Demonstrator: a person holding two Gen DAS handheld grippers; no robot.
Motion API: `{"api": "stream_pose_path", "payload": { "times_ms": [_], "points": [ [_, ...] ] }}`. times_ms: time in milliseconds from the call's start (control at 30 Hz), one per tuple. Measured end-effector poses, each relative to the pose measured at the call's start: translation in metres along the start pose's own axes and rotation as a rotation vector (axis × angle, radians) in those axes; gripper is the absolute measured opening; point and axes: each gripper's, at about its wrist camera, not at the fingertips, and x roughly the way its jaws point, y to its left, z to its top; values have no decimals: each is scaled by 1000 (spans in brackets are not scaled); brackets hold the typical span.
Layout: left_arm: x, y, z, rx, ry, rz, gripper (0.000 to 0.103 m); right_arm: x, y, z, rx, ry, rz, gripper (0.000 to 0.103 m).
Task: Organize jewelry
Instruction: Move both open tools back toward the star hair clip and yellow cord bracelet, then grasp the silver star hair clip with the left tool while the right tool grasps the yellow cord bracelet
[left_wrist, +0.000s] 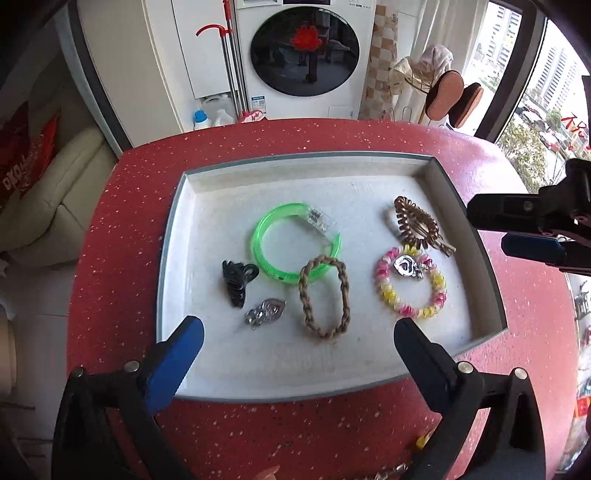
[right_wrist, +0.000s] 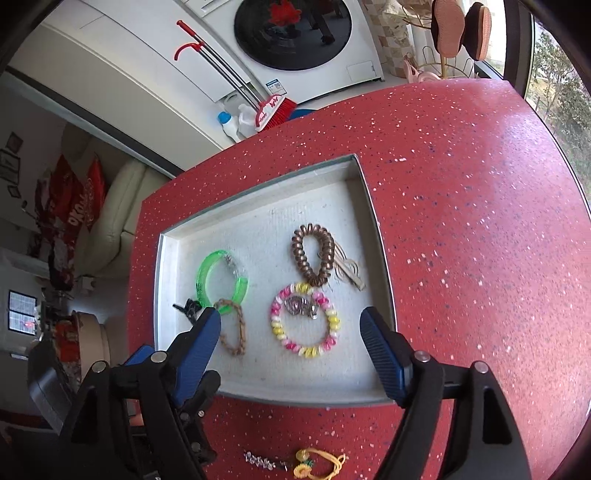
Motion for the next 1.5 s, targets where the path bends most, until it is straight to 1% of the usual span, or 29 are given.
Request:
{"api": "stream_pose_path", "payload": {
  "times_ms": [100,267,433,567,633,767,833,900,1033,1267,1300,1333,1467,1500],
  "points": [
    [-8,7,-12,8,3,-1,103,-6,2,-18,-11,12,-8,80],
    [-20,13,-42,55,18,-4,103,-15,-1,-56,-17,40,-42,80],
    [-28,19,-74,98,33,9,103,-15,-11,-91,-19,87,-98,80],
    [-27,19,-93,134,59,-5,103,-10,-14,-118,-39,120,-141,80],
    [-26,16,-101,175,71,-23,103,-8,-14,-127,-54,130,-160,80],
    [-25,5,-112,238,81,-85,103,-3,-20,-136,-31,140,-177,81],
    [-23,-3,-115,273,81,-101,103,-2,-25,-139,-17,142,-190,80],
    [-21,-14,-116,318,79,-114,103,-2,-28,-139,-16,142,-197,80],
    [-17,-30,-117,368,74,-134,103,-3,-33,-141,-3,141,-204,80],
    [-8,-46,-118,403,89,-144,102,-4,-38,-145,3,143,-198,80],
    [-7,-48,-117,404,87,-146,101,-2,-37,-145,4,144,-197,80],
    [-6,-50,-117,405,84,-147,94,-2,-38,-145,6,144,-195,80],
    [-1,-54,-115,398,96,-158,84,1,-37,-146,8,147,-190,78],
    [-1,-54,-115,393,98,-160,73,1,-37,-146,6,147,-188,76]
  ]
}}
